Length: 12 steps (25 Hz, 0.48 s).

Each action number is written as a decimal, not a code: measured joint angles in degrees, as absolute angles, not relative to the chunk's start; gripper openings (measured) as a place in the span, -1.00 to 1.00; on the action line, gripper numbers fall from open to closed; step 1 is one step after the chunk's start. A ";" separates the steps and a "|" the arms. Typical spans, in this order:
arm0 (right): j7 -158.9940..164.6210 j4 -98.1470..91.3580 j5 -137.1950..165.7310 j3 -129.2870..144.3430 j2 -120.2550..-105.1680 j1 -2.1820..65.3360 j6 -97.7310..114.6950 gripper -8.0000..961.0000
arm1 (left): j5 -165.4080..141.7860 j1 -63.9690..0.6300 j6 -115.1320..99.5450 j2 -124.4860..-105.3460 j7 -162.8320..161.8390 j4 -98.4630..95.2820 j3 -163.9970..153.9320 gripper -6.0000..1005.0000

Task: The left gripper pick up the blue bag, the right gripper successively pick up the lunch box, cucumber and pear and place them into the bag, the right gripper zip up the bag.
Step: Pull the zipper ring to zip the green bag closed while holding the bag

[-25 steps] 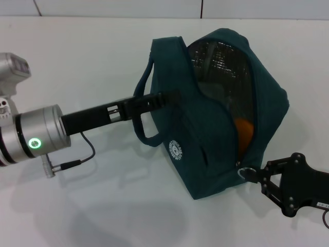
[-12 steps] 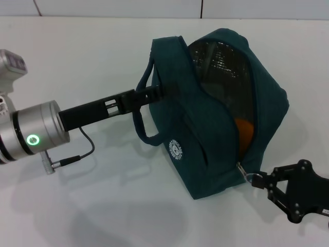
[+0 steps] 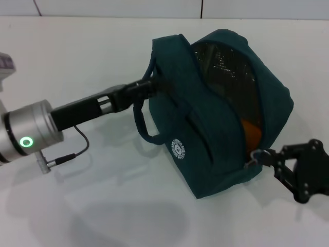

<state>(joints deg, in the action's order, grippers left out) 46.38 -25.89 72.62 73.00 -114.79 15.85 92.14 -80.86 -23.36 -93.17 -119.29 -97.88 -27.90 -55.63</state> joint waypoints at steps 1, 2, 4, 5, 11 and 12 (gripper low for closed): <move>46.20 -25.95 72.46 73.00 -114.91 16.34 92.16 -0.94 | -79.96 -23.06 -93.50 -119.22 -96.89 -27.87 -55.63 0.39; 45.96 -25.97 72.15 73.00 -115.03 17.04 92.25 -0.94 | -79.15 -22.73 -93.72 -119.16 -96.16 -27.86 -55.63 0.39; 45.68 -26.22 71.14 73.06 -115.20 18.29 92.51 -0.94 | -77.55 -22.05 -94.24 -119.07 -94.89 -27.86 -55.63 0.39; 45.63 -26.43 70.38 73.14 -115.26 18.68 92.59 -0.94 | -76.94 -21.73 -94.48 -118.99 -94.46 -27.87 -55.63 0.39; 44.72 -27.36 62.94 73.53 -115.59 22.45 92.67 -0.93 | -75.69 -20.43 -94.92 -118.39 -93.21 -27.52 -55.04 0.39; 44.71 -27.36 61.55 73.56 -115.62 23.42 92.65 -0.93 | -75.70 -20.32 -95.00 -118.39 -92.97 -27.52 -54.64 0.39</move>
